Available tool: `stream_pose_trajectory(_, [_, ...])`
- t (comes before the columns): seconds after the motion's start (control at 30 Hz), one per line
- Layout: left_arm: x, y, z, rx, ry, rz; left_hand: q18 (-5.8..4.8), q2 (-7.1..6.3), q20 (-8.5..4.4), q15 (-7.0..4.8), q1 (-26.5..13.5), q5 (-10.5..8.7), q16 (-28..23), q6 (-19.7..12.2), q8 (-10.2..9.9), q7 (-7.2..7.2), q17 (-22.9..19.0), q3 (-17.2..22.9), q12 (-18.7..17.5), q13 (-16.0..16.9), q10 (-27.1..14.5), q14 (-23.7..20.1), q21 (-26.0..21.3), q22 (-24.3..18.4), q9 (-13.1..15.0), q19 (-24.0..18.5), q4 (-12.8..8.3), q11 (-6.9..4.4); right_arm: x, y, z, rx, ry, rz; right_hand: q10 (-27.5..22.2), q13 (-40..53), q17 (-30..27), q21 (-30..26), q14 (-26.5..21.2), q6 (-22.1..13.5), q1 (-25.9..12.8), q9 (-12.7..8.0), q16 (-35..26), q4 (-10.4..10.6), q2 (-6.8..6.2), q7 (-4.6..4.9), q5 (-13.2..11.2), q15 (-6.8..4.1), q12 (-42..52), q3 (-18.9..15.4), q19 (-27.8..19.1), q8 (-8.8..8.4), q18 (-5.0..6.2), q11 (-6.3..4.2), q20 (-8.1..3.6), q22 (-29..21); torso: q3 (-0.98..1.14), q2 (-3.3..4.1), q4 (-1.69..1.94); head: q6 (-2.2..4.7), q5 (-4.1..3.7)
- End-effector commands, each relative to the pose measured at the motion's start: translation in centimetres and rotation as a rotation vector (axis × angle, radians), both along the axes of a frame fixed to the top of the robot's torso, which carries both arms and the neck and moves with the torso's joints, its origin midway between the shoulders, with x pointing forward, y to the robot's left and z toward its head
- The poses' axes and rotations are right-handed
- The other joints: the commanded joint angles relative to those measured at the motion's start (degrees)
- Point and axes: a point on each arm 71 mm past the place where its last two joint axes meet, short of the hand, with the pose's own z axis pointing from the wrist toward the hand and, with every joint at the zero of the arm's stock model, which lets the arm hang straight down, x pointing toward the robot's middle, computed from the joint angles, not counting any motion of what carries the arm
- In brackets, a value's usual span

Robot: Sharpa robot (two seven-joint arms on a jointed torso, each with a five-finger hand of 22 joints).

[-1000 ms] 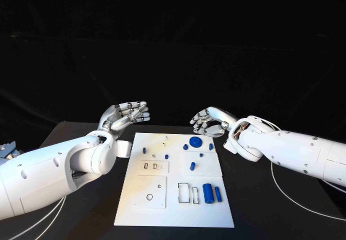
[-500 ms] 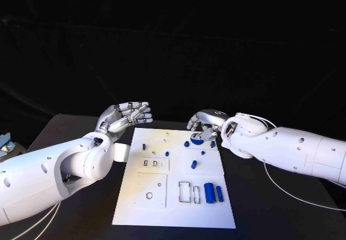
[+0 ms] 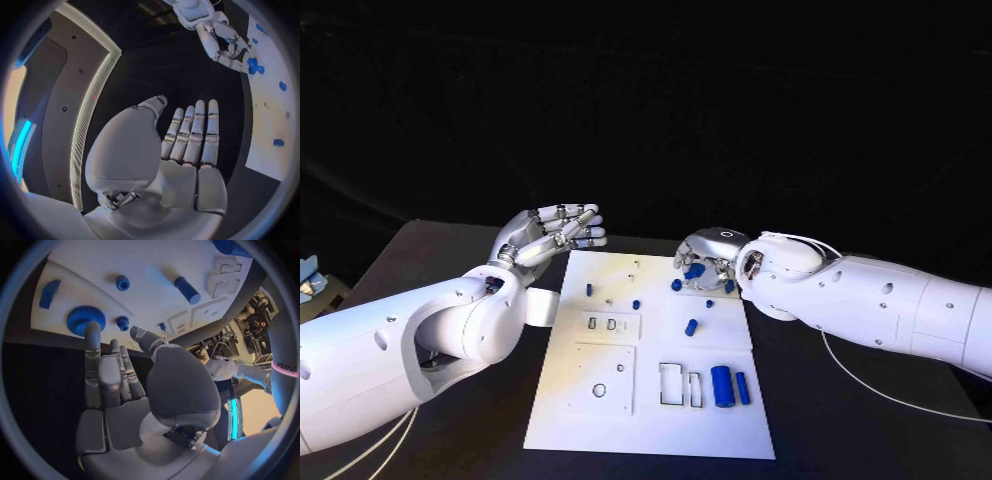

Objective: Assemble the parts on the task board

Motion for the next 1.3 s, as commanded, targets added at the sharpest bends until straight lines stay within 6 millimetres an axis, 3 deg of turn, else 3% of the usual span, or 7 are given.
stream_pose_trajectory(0.03, [-0.08, -0.27, 0.21, -0.007, -0.007, -0.025, 0.32, -0.62, 0.03, 0.05, 0.08, -0.01, -0.1, 0.07, -0.08, 1.9, 0.05, 0.27, -0.26, -0.02, 0.02, 0.21, 0.18, 0.05, -0.01, 0.27, 0.04, 0.07, -0.09, 0.18, -0.32, -0.047, 0.01, 0.006, -0.15, 0.1, 0.67, 0.71, 1.29, -0.01, -0.13, 0.09, 0.67, 0.38, -0.15, 0.0, -0.18, 0.12, 0.33, -0.07, 0.55, 0.04, 0.35, -0.16, -0.08, 0.91, 0.05, 0.29, 0.14, 0.02, -0.05])
stream_pose_trajectory(0.23, [-0.08, -0.31, 0.21, -0.007, -0.005, -0.027, 0.3, -0.66, 0.01, 0.06, 0.03, -0.02, -0.12, 0.03, -0.12, 1.93, 0.07, 0.29, -0.35, -0.03, -0.04, 0.21, 0.23, 0.07, -0.03, 0.31, 0.04, 0.1, -0.07, 0.42, -0.54, -0.049, 0.014, 0.01, -0.09, 0.27, 1.96, 2.05, 1.42, 0.08, 0.0, 0.21, 2.0, 0.52, 0.0, -0.01, -0.14, 0.1, 0.65, 0.21, 1.12, 0.09, 0.16, -0.18, -0.07, 2.58, -0.01, 0.75, 0.0, 0.29, 0.06])
stream_pose_trajectory(0.73, [-0.06, -0.45, 0.21, -0.008, -0.001, -0.034, 0.28, -0.71, -0.01, 0.08, -0.07, -0.02, -0.17, -0.04, -0.19, 2.0, 0.09, 0.31, -0.5, -0.04, -0.13, 0.19, 0.3, 0.09, -0.05, 0.35, 0.05, 0.15, 0.21, 0.81, -1.28, -0.045, 0.019, 0.0, 0.77, 0.68, 4.18, 5.79, 1.53, 1.44, 0.32, 0.84, 4.76, 1.38, 1.4, -0.18, -0.52, -0.07, 1.62, 2.47, 2.49, 0.75, -0.36, -0.41, -0.08, 7.26, -0.12, 1.47, 0.07, 0.52, 0.2])
stream_pose_trajectory(0.87, [-0.15, -0.43, 0.34, -0.008, -0.002, -0.036, 0.28, -0.71, -0.01, 0.08, -0.07, -0.02, -0.17, -0.04, -0.19, 2.0, 0.09, 0.31, -0.5, -0.04, -0.13, 0.19, 0.3, 0.09, -0.05, 0.35, 0.05, 0.15, 0.22, 0.85, -1.29, -0.04, 0.016, -0.003, 0.96, 0.72, 4.52, 6.52, 1.55, 1.68, 0.27, 0.98, 5.2, 1.63, 1.64, -0.25, -0.63, -0.12, 1.76, 2.94, 2.74, 0.88, -0.48, -0.49, -0.07, 8.21, -0.21, 1.76, -0.08, 0.83, 0.34])
stream_pose_trajectory(0.93, [-0.17, -0.42, 0.37, -0.008, -0.003, -0.036, 0.28, -0.71, -0.01, 0.08, -0.07, -0.02, -0.17, -0.04, -0.19, 2.0, 0.09, 0.31, -0.5, -0.04, -0.13, 0.19, 0.3, 0.09, -0.05, 0.35, 0.05, 0.15, 0.24, 0.89, -1.25, -0.034, 0.011, -0.005, 1.39, 0.82, 4.68, 7.33, 1.53, 2.05, 0.21, 1.19, 5.6, 2.03, 2.09, -0.46, -0.74, -0.25, 2.04, 3.57, 3.0, 1.1, -0.58, -0.66, -0.11, 9.25, -0.19, 1.79, -0.06, 0.45, 0.31])
stream_pose_trajectory(1.1, [-0.16, -0.32, 0.4, -0.007, -0.001, -0.034, 0.28, -0.71, -0.01, 0.08, -0.07, -0.02, -0.17, -0.04, -0.19, 2.0, 0.09, 0.31, -0.5, -0.04, -0.13, 0.19, 0.3, 0.09, -0.05, 0.35, 0.05, 0.15, 0.26, 0.97, -1.08, -0.014, -0.008, -0.01, 3.13, 1.3, 4.95, 9.3, 1.53, 3.67, 0.74, 2.18, 6.47, 2.47, 3.33, -1.2, -2.23, -0.8, 3.06, 5.37, 3.67, 2.25, -0.83, -1.36, -0.46, 11.8, -0.18, 1.91, -0.22, 0.48, 0.31])
stream_pose_trajectory(1.3, [-0.12, -0.28, 0.39, -0.005, 0.0, -0.033, 0.27, -0.7, -0.03, 0.1, -0.11, -0.02, -0.2, -0.06, -0.23, 2.03, 0.12, 0.37, -0.6, -0.03, -0.16, 0.18, 0.35, 0.1, -0.07, 0.36, 0.05, 0.17, 0.33, 0.78, -0.79, 0.01, -0.042, -0.029, 5.2, 2.15, 3.66, 11.51, 1.3, 5.78, 1.54, 4.68, 6.58, 2.44, 4.9, -2.51, -3.73, -1.69, 4.25, 7.05, 4.42, 4.73, -1.18, -2.45, -1.19, 14.78, -0.2, 2.15, 0.0, 0.5, 0.15])
